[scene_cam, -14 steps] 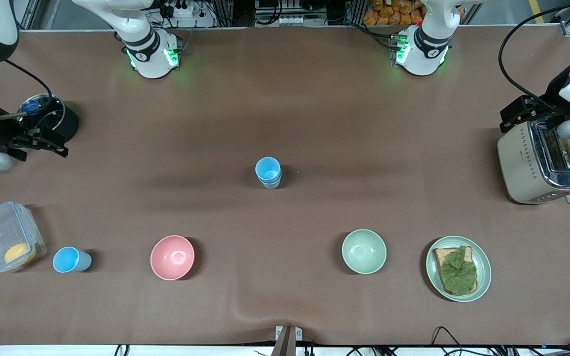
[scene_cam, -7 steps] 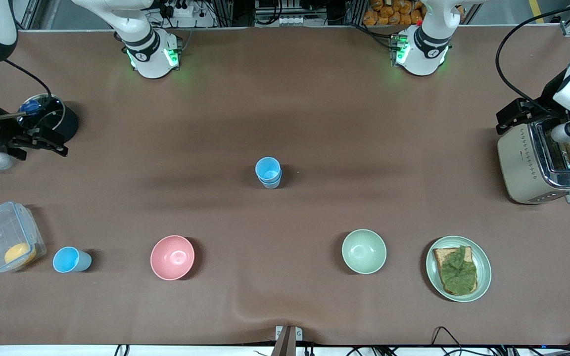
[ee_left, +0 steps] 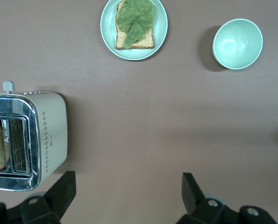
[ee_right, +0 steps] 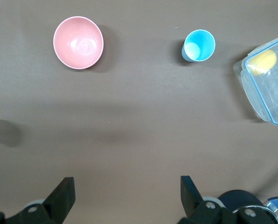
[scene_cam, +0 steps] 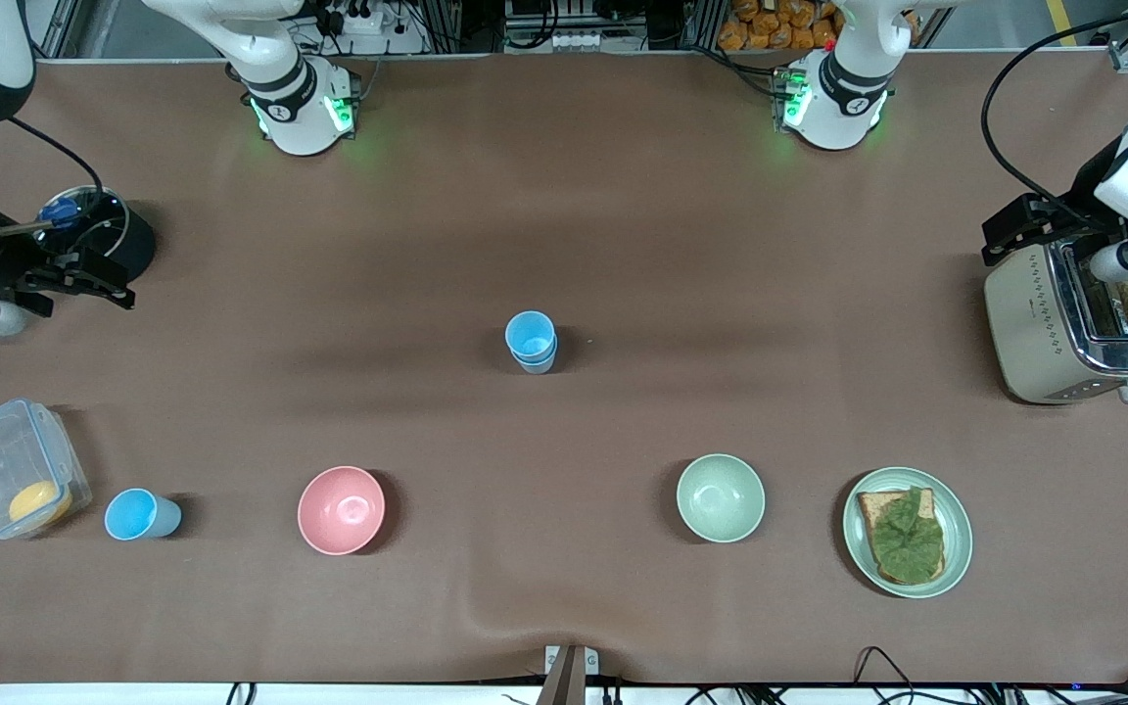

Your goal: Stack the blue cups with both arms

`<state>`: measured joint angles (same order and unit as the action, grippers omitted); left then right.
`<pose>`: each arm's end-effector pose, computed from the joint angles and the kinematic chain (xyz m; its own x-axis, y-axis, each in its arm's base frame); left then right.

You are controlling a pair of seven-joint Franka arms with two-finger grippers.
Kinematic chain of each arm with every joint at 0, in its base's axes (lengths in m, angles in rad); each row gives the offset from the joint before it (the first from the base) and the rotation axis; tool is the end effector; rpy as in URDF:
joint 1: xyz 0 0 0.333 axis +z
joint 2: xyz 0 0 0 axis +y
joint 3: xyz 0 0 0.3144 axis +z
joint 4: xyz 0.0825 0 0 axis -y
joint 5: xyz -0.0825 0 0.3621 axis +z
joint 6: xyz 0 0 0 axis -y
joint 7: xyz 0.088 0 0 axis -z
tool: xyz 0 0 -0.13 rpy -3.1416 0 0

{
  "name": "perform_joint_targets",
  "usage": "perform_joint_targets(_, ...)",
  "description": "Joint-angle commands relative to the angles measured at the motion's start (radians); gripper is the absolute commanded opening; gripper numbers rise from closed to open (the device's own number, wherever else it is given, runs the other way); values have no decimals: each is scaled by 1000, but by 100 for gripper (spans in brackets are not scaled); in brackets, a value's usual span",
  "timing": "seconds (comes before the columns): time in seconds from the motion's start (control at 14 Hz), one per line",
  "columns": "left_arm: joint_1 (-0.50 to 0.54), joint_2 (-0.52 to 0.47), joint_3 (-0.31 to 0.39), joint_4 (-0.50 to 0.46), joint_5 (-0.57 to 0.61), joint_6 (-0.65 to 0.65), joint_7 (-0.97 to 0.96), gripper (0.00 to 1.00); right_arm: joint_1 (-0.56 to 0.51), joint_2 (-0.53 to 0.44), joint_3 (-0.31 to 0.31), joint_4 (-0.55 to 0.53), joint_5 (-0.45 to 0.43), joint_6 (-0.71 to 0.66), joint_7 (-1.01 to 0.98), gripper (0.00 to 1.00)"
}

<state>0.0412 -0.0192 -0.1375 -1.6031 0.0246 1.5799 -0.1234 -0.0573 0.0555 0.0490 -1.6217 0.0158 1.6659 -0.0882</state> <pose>0.5249 -0.0482 0.5963 0.9996 0.0269 -0.0008 0.0268 -0.9993 -0.0275 0.5551 -0.0033 0.5550 0.9969 0.0783 -0.0096 0.0781 -0.9968 -0.0193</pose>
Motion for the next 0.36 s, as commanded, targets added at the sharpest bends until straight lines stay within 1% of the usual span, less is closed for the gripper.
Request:
perform_joint_targets(0.0, -1, 16, -2, 23, -14, -21, 25, 100, 10, 0, -1, 14, -13, -9, 13, 100)
perform_joint_targets(0.14, -4, 16, -5, 23, -14, -23, 25, 100, 10, 0, 0, 14, -13, -17, 68, 100)
perform_joint_targets(0.29, -4, 15, -5, 23, -14, -23, 24, 100, 10, -2, 0, 11, -11, -24, 76, 100)
